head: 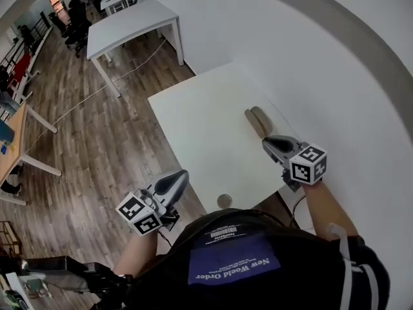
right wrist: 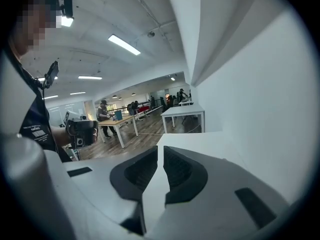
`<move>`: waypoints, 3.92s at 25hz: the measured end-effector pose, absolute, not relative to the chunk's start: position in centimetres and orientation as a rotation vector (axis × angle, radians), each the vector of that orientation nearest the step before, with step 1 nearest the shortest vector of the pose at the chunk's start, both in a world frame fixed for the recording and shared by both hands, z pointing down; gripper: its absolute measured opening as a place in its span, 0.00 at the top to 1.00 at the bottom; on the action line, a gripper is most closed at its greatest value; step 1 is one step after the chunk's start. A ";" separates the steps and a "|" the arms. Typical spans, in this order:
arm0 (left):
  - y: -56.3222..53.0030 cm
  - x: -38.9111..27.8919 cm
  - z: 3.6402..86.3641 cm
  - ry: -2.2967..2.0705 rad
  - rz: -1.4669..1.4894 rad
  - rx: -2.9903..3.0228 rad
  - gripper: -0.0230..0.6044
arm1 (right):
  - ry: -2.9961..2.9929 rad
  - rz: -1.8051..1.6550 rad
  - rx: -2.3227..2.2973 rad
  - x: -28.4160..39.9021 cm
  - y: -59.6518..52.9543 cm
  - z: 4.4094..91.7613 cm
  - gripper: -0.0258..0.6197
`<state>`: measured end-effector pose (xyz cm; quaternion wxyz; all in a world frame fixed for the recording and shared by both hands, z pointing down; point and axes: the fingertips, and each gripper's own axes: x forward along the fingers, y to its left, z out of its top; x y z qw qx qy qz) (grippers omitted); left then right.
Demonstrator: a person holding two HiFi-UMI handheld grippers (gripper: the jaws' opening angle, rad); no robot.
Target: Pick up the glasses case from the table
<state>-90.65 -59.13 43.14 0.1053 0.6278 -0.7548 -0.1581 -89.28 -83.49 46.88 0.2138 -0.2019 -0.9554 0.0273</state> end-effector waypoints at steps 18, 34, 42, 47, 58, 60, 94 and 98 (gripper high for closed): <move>-69.8 -103.2 49.6 -2.238 -0.395 1.671 0.96 | -2.421 0.044 -0.550 -104.6 -94.3 58.4 0.78; -75.0 -118.2 63.8 -2.077 -0.499 1.620 0.96 | -2.189 0.020 -0.324 -115.3 -98.5 71.4 0.65; -78.7 -121.9 67.3 -2.016 -0.545 1.648 0.96 | -2.003 -0.015 -0.306 -116.3 -100.5 76.0 0.65; -80.2 -121.6 68.2 -1.953 -0.578 1.699 0.96 | -1.906 -0.037 -0.301 -114.9 -100.5 78.3 0.71; -83.8 -122.3 69.7 -1.904 -0.545 1.686 0.96 | -1.950 -0.015 -0.341 -117.3 -102.5 76.9 0.87; -84.0 -122.3 70.2 -1.899 -0.536 1.686 0.96 | -1.953 -0.016 -0.338 -117.8 -102.8 77.0 0.87; -72.1 -112.3 60.1 -2.071 -0.447 1.721 0.96 | -2.007 -0.073 -0.273 -114.9 -98.7 77.7 0.92; -68.5 -110.3 57.4 -2.110 -0.460 1.706 0.96 | -2.020 -0.078 -0.250 -113.6 -97.8 76.2 0.92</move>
